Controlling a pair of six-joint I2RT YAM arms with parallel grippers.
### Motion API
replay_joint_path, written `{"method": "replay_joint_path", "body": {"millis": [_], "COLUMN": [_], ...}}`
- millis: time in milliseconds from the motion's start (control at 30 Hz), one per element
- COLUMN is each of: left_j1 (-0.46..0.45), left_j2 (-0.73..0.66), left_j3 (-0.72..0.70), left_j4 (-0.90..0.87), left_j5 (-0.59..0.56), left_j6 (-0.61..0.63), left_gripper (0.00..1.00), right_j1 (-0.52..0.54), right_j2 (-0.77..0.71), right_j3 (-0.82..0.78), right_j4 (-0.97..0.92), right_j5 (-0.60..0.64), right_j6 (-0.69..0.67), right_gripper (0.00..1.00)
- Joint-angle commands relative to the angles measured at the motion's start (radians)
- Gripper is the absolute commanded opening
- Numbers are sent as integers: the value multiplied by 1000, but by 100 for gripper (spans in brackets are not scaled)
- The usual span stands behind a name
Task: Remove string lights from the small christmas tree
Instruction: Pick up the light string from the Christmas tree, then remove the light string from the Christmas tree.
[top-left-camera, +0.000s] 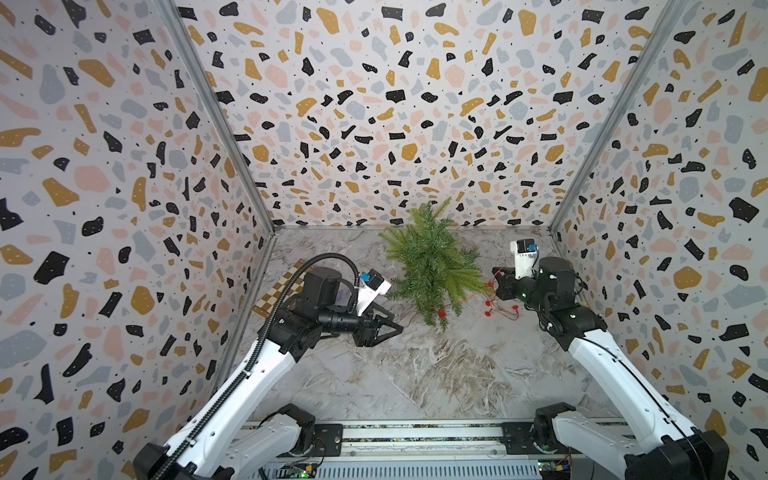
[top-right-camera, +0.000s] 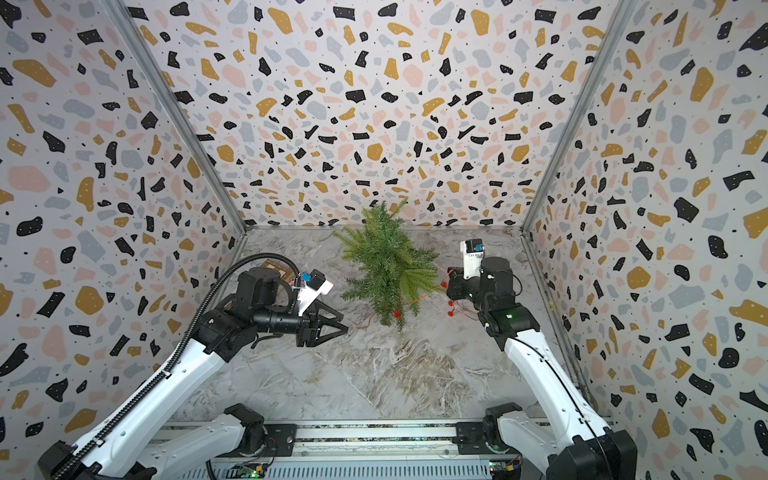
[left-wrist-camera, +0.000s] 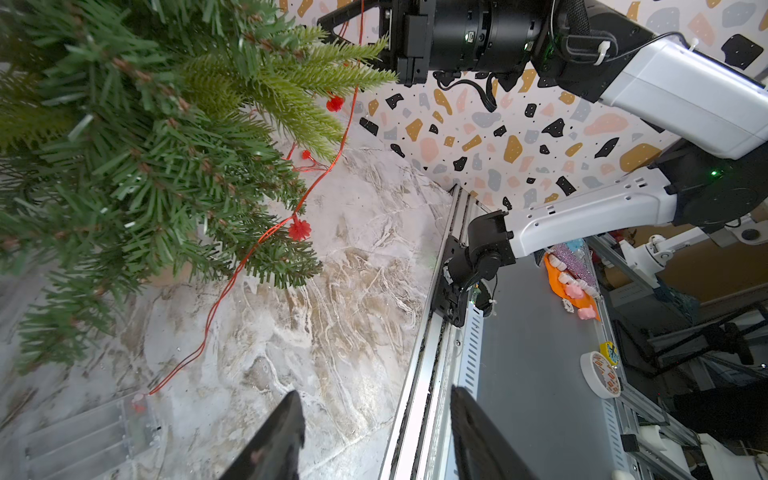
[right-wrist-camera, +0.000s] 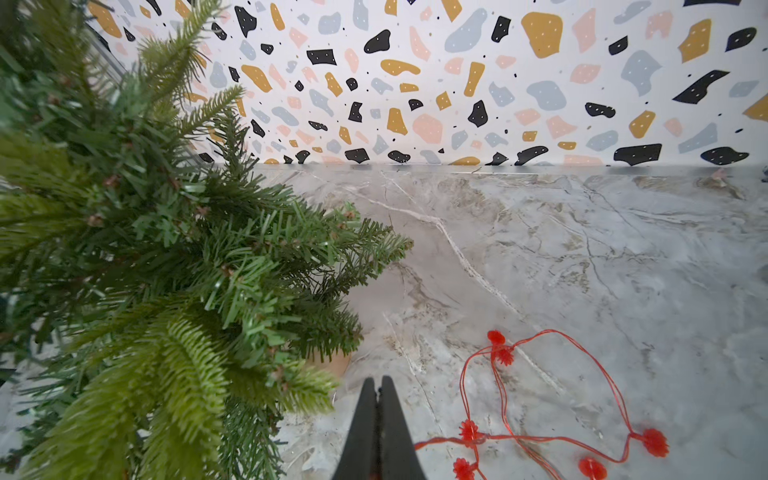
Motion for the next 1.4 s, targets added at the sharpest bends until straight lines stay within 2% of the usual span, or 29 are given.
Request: {"method": "replay_joint_path", "body": {"millis": [0, 300, 633, 1367], "left_j1": [-5, -5, -5, -5], "left_j2": [-14, -20, -20, -11], "left_j3": [19, 8, 8, 11], "left_j4": [11, 15, 18, 36], "left_j5": [-1, -3, 0, -11], "left_j6": [0, -2, -3, -16], "left_gripper": [56, 56, 56, 56], "right_j1": [23, 38, 49, 100], "right_j2": [-1, 7, -10, -178], "right_j3": [66, 130, 172, 94], "right_j4": [-54, -120, -145, -300], "right_j5": [55, 137, 147, 163], "right_j6": [-50, -102, -103, -30], "right_gripper": [0, 0, 0, 0]}}
